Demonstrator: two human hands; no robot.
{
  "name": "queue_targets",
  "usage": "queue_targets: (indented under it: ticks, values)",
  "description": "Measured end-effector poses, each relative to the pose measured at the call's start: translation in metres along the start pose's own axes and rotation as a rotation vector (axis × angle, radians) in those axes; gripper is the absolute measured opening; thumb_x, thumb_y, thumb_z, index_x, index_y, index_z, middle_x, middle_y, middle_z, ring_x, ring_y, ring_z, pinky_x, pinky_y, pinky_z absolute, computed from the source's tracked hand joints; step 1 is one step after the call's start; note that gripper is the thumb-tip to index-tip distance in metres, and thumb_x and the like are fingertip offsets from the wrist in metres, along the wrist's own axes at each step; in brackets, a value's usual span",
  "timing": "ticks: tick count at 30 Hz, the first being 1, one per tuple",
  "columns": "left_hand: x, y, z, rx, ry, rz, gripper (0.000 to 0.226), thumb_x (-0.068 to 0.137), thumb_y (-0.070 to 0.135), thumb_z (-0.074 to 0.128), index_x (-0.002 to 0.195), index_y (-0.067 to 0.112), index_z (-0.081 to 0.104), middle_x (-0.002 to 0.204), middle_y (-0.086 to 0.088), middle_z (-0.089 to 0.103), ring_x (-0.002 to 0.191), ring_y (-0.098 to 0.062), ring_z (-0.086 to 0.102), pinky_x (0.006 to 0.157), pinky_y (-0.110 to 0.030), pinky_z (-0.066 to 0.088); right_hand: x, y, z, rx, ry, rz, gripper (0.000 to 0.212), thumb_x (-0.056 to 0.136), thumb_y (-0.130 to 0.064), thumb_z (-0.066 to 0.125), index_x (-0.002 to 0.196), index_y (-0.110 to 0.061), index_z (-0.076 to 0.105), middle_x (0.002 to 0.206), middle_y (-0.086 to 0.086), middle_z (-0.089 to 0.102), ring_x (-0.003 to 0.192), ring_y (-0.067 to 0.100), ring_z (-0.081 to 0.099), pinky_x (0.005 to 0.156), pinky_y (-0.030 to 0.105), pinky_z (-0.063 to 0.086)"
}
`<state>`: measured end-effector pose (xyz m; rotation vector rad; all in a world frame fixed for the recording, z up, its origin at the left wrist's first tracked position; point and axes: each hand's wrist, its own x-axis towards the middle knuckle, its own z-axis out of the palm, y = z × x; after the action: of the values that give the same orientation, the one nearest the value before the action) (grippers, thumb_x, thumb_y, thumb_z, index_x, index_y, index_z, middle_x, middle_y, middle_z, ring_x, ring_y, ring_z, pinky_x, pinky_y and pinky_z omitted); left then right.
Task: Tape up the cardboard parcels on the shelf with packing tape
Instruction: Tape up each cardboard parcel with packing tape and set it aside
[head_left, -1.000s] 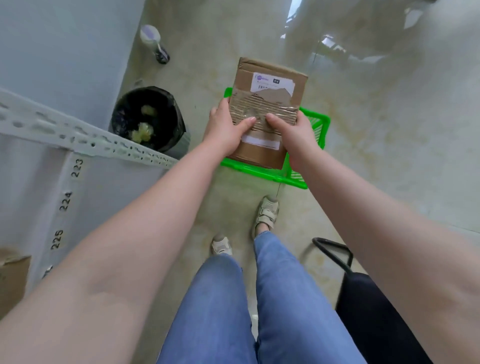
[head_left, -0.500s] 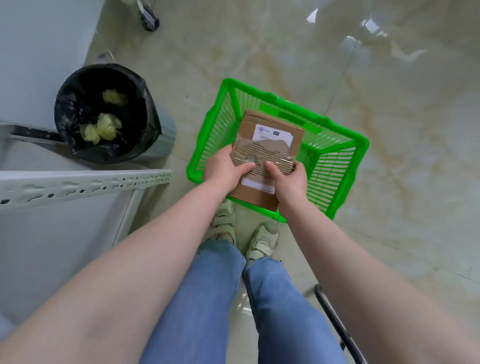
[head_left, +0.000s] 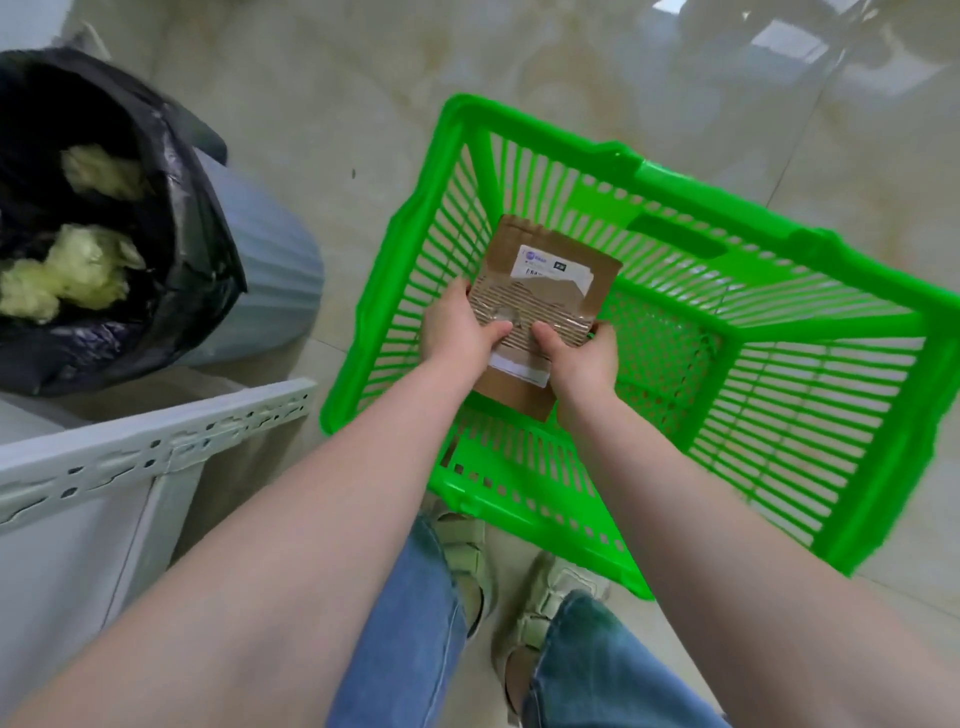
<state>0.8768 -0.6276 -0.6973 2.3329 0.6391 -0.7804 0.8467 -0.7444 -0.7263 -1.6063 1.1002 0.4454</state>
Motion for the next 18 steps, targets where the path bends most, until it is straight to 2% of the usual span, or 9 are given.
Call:
queue_targets:
  ticks: [5,10,14,18]
  values:
    - [0.015,-0.009,0.016,-0.009,0.011,0.013,0.049,0.084,0.028,0.076,0.124,0.010,0.056,0.123,-0.011,0.066,0.113,-0.031,0.060,0.089,-0.033,0.044,0.018,0.009,0.008,-0.051,0.013,-0.028,0.039,0.080,-0.022,0.079,0.106,-0.016,0.050,0.111,0.007,0.067,0.102,0.027,0.065,0.094,0.045,0.052]
    - [0.026,-0.007,0.023,-0.055,0.031,0.013,0.042,0.087,0.027,0.074,0.122,0.012,0.058,0.121,-0.008,0.066,0.111,-0.027,0.060,0.081,-0.026,0.039,0.027,0.003,0.011,-0.065,0.009,-0.035,0.042,0.083,-0.024,0.077,0.114,-0.013,0.052,0.115,0.007,0.067,0.104,0.026,0.065,0.092,0.042,0.052]
    - [0.028,-0.005,0.022,-0.058,0.044,0.020,0.044,0.087,0.028,0.074,0.124,0.012,0.057,0.121,-0.008,0.066,0.111,-0.027,0.060,0.084,-0.028,0.042,0.031,-0.001,0.012,-0.101,0.010,-0.035,0.045,0.082,-0.026,0.078,0.114,-0.011,0.051,0.117,0.007,0.067,0.105,0.027,0.065,0.093,0.045,0.052]
    - [0.030,-0.005,0.022,-0.055,0.042,0.023,0.045,0.087,0.028,0.074,0.126,0.013,0.056,0.123,-0.007,0.065,0.113,-0.027,0.059,0.081,-0.025,0.037,0.034,-0.003,0.012,-0.123,0.008,-0.024,0.047,0.081,-0.027,0.079,0.115,-0.012,0.051,0.117,0.007,0.067,0.106,0.028,0.065,0.094,0.046,0.053]
